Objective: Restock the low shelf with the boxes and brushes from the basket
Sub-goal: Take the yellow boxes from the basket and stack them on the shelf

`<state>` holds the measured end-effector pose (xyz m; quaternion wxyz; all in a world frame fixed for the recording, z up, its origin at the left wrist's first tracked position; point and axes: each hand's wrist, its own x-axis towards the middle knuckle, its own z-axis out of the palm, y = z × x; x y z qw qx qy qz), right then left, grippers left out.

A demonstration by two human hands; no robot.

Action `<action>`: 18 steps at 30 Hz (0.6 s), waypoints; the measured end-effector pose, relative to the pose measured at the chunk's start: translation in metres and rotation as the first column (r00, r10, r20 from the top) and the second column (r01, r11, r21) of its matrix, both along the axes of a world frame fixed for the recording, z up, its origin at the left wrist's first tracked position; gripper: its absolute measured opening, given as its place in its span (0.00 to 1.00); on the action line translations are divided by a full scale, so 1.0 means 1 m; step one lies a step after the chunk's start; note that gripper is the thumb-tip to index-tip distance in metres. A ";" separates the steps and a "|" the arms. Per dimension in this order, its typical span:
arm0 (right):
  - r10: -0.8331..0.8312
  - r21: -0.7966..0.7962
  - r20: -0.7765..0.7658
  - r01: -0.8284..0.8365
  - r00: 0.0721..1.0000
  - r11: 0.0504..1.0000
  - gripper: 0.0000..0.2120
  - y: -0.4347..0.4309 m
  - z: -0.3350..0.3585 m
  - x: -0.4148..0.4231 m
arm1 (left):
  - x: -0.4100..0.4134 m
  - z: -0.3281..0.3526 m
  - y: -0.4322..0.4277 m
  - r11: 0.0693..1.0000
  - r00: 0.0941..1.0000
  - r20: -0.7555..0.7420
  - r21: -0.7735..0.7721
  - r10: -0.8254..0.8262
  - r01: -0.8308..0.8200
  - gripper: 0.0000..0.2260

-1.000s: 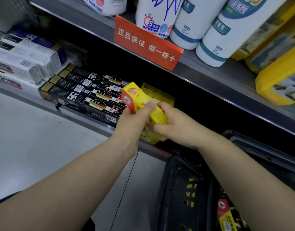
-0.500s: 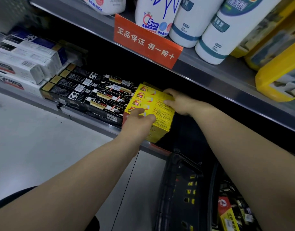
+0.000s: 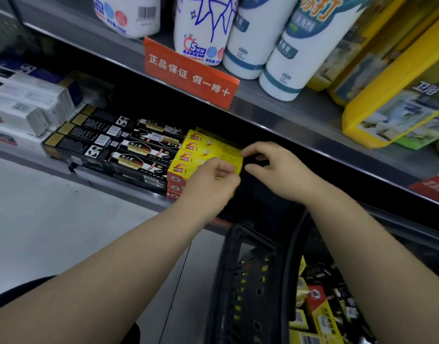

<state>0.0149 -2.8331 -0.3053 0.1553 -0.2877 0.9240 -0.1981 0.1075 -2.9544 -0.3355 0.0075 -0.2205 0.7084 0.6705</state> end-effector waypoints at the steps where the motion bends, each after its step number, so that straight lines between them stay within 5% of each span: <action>1: -0.018 -0.088 0.022 0.019 1.000 0.996 0.10 0.015 0.010 0.014 | 0.002 0.005 0.005 0.998 0.997 -0.057 -0.048 -0.049 0.046 0.06; 7: -0.238 -0.372 0.191 0.294 0.952 0.880 0.12 0.119 0.020 0.076 | 0.028 0.023 0.036 0.832 0.838 -0.243 -0.419 -0.489 0.364 0.05; 9: -0.305 -0.228 0.200 0.347 0.931 0.910 0.12 0.150 -0.006 0.089 | 0.036 0.027 0.046 0.729 0.764 -0.226 -0.545 -0.604 0.415 0.04; 11: -0.272 0.121 0.201 0.252 0.941 0.960 0.10 0.176 -0.040 0.099 | 0.041 0.031 0.057 0.637 0.695 -0.193 -0.617 -0.692 0.462 0.04; 13: -0.243 0.398 0.259 0.126 0.935 0.909 0.14 0.195 -0.073 0.109 | 0.045 0.033 0.067 0.568 0.635 -0.170 -0.656 -0.753 0.497 0.05; 18: -0.426 0.473 0.377 0.224 0.822 0.852 0.26 0.192 -0.106 0.110 | 0.049 0.036 0.088 0.494 0.560 -0.152 -0.686 -0.814 0.533 0.05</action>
